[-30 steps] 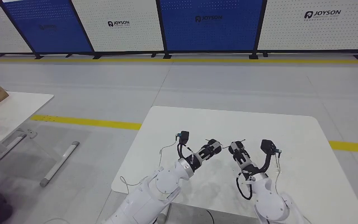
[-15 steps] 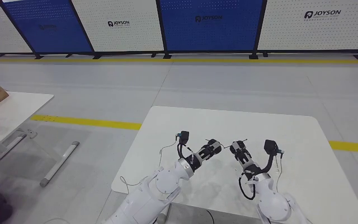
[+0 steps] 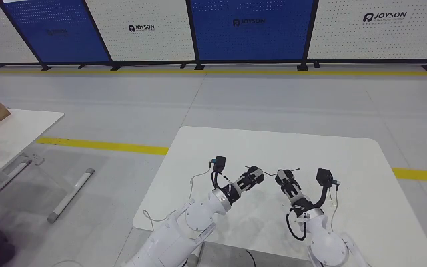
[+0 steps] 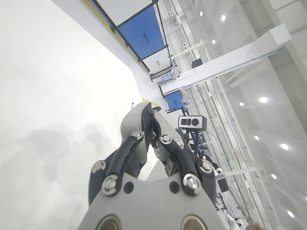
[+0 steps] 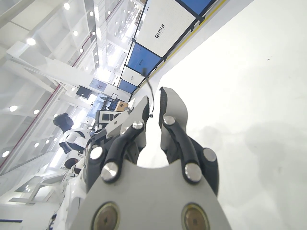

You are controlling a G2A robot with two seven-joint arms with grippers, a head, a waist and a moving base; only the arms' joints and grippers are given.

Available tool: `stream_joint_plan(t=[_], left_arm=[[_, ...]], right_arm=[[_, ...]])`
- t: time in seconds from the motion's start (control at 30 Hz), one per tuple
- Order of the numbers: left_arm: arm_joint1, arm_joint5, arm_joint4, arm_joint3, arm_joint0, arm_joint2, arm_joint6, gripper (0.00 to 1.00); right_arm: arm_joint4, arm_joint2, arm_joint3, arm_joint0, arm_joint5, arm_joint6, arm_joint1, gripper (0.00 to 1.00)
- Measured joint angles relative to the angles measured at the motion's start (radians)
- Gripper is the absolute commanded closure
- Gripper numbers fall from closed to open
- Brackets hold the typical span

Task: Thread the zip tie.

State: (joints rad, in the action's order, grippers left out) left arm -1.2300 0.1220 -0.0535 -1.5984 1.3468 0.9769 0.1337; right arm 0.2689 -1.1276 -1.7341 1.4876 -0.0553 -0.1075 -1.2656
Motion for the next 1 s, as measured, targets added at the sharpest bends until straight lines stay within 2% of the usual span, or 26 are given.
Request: stream_joint_plan(t=[0.1,0.13,0.43,0.87,0.97,1.0], left_arm=[[0.0,0.0,0.0,0.0,0.0,0.0,0.0,1.0],[0.0,0.0,0.0,0.0,0.0,0.0,0.0,1.0],[0.0,0.0,0.0,0.0,0.0,0.0,0.0,1.0],[-0.003,0.013,0.003,-0.001,0.006,-0.003,-0.009,1.0],[-0.004,0.006,0.003,0.002,0.005,-0.001,-0.012,0.74],[-0.004,0.002,0.01,0.003,0.005,0.0,-0.016,0.69]], right_arm=[[0.007,-0.002,-0.004,0.005,0.006,-0.001,0.0,0.95],[0.009,-0.002,-0.004,0.006,0.007,-0.002,0.0,1.0],[0.022,-0.005,-0.014,0.007,0.019,-0.03,-0.002,1.0],[0.044,0.011,0.016,-0.017,0.006,-0.038,-0.01,1.0],[0.041,0.006,0.013,-0.013,0.011,-0.035,-0.01,1.0],[0.04,0.004,0.012,-0.011,0.012,-0.034,-0.011,1.0]])
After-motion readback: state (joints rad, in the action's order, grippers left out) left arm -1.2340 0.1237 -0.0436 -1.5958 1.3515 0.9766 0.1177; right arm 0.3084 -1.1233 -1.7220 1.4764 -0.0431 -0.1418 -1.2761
